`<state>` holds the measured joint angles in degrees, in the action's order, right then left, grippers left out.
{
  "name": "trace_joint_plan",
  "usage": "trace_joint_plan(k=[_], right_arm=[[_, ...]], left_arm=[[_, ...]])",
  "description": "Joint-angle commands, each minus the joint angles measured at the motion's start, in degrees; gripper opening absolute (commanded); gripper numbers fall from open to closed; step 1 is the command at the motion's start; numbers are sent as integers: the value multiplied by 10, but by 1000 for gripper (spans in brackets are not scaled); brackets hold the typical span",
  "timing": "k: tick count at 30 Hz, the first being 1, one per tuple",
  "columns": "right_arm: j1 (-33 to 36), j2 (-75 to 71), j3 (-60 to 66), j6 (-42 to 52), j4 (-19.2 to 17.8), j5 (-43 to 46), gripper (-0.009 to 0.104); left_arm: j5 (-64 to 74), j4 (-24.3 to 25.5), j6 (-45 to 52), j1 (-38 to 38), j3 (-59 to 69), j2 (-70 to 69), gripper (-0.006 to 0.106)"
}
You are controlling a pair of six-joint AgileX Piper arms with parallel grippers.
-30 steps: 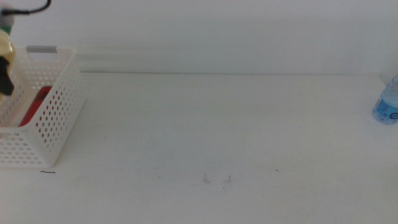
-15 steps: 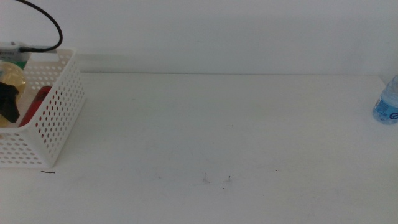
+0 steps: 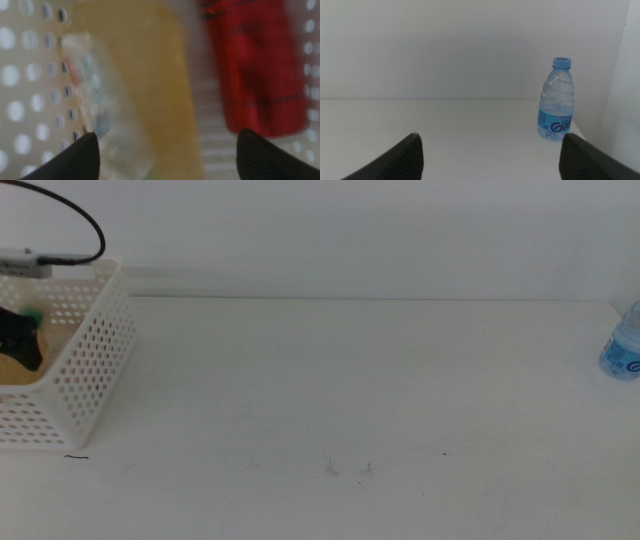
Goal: Use arms to grab the bottles and put them into the dustbin to the left of the table.
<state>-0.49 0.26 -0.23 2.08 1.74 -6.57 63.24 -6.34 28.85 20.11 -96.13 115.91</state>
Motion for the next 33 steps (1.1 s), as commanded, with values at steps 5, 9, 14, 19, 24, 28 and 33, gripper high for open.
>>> trace_joint_plan(k=[5, 9, 14, 19, 24, 28, 33], right_arm=[[-2, -3, 2, 3, -1, 5, 92], [-2, -3, 2, 3, -1, 5, 92], [-2, -3, 2, 3, -1, 5, 92], [-2, -3, 2, 3, -1, 5, 92], [-2, -3, 2, 3, -1, 5, 92], [-2, -3, 2, 3, -1, 5, 92], [-2, -3, 2, 3, -1, 5, 92]], left_arm=[[6, -1, -23, -19, -14, -72, 94], [7, -4, -58, -54, -14, -153, 94], [0, -4, -68, -136, -5, -255, 93], [12, -45, -47, -234, -5, -338, 93], [17, -73, -47, -338, -5, -388, 93], [-24, -44, -94, -430, 37, -448, 93], [-123, -21, -128, -503, 154, -574, 93]])
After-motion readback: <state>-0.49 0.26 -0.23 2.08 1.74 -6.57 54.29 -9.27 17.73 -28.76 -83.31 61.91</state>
